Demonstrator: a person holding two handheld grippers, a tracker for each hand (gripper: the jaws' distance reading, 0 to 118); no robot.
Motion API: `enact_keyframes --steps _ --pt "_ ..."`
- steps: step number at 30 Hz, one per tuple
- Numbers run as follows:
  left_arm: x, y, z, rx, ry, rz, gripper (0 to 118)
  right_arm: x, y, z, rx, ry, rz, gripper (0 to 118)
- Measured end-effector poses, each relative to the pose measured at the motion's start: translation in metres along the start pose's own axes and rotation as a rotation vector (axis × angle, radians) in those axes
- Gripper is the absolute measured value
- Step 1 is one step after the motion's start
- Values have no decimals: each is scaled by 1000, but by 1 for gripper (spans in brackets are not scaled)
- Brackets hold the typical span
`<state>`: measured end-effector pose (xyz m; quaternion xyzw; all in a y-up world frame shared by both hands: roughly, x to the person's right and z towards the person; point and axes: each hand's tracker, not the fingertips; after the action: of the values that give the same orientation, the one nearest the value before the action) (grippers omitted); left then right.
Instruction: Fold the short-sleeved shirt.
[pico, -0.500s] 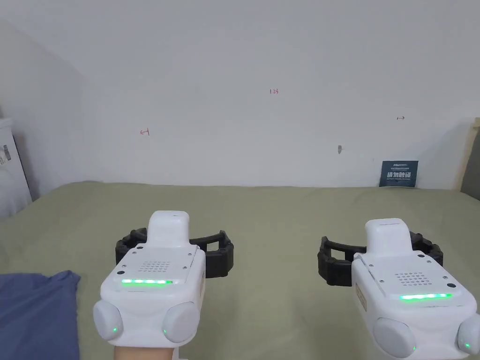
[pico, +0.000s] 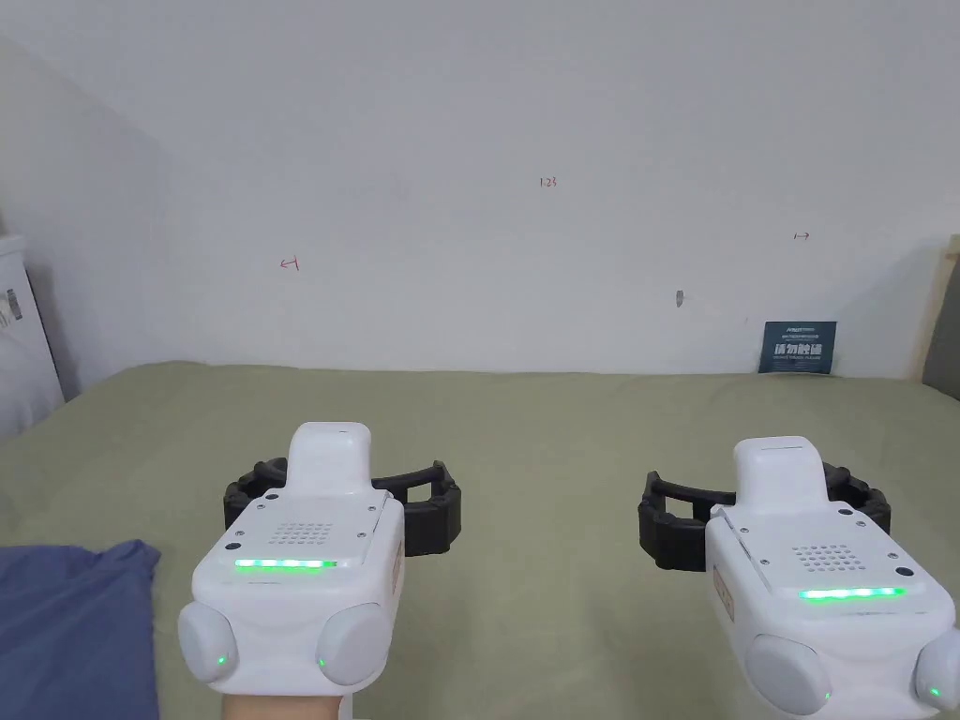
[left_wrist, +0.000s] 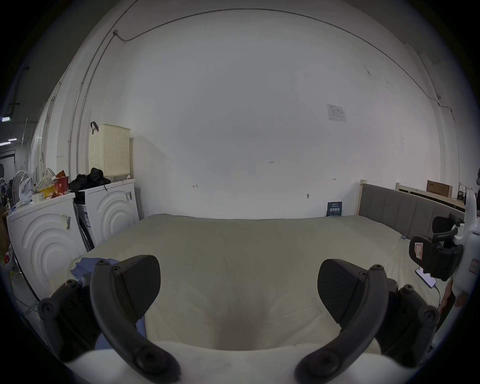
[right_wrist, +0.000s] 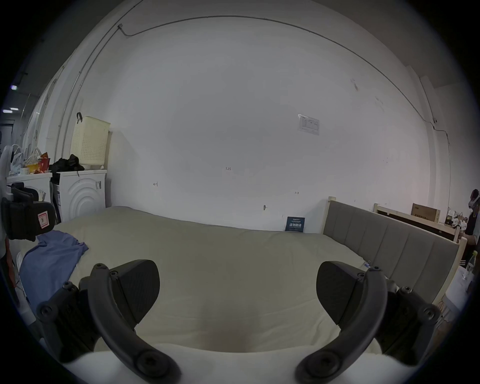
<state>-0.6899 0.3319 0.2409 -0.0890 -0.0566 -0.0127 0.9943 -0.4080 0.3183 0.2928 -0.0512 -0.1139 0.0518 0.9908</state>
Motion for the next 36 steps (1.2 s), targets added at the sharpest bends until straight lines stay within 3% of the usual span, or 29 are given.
enact_keyframes --steps 36 --pt "-3 -1 2 -1 -2 7 118 -8 2 2 18 16 13 118"
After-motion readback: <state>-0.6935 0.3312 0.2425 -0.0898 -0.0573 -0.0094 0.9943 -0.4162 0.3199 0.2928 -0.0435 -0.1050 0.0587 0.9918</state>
